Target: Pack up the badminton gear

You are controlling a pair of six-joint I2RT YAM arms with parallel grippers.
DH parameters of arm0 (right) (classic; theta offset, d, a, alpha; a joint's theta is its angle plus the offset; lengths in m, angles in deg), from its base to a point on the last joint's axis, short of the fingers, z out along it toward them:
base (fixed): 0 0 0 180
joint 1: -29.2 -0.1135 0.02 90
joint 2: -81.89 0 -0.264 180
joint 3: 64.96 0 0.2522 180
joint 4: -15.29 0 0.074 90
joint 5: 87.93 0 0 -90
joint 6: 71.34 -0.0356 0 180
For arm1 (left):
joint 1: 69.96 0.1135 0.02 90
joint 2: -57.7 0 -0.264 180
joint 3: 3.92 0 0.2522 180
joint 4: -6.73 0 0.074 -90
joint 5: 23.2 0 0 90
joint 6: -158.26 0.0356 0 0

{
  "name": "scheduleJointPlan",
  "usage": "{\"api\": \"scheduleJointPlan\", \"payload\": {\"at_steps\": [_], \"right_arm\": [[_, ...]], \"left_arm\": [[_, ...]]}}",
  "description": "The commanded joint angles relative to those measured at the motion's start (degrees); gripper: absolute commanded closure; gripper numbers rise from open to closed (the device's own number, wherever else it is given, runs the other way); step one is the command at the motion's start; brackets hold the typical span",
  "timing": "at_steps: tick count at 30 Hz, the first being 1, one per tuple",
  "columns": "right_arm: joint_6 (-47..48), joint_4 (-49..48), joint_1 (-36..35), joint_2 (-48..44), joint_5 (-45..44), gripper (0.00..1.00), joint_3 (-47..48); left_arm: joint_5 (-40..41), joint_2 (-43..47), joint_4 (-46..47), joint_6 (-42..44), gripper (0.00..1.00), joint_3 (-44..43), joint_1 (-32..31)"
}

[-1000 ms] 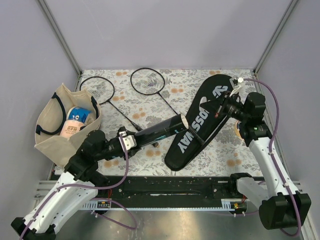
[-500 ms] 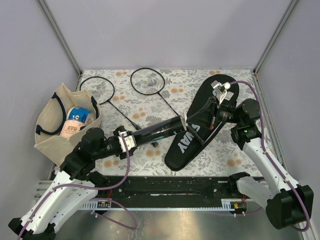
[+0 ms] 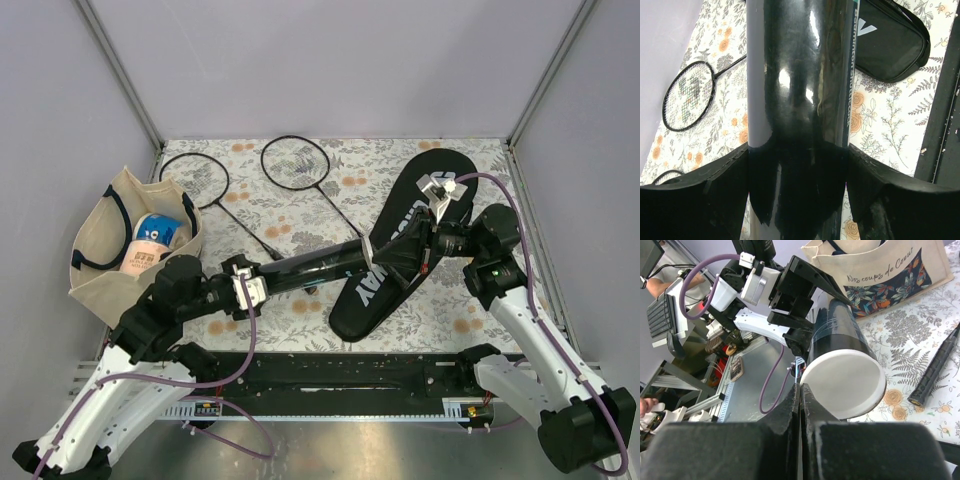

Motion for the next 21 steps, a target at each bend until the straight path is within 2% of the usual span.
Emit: {"api": "scheduleJointPlan", "payload": {"at_steps": [1, 12, 18, 21], "right_arm": [[0.4, -1.2, -2.4, 1.1, 2.4, 1.0, 0.8], [-1.2, -3.4, -4.7, 2.8, 3.8, 1.0, -0.2], [-10.2, -15.6, -5.8, 3.5, 5.8, 1.0, -2.1], [-11.4, -16.0, -7.5, 4.4, 6.8, 1.0, -1.7]], "left_arm": [[-2.7, 1.2, 4.6, 0.7, 0.82, -3.2, -0.1], [-3.9, 0.9, 8.3, -0.9, 0.83, -1.7, -0.1], [-4.1, 2.0, 10.5, -0.5, 0.84, -0.1, -0.1], [-5.5, 3.3, 12.6, -0.8, 0.85, 1.4, -0.1]]}}
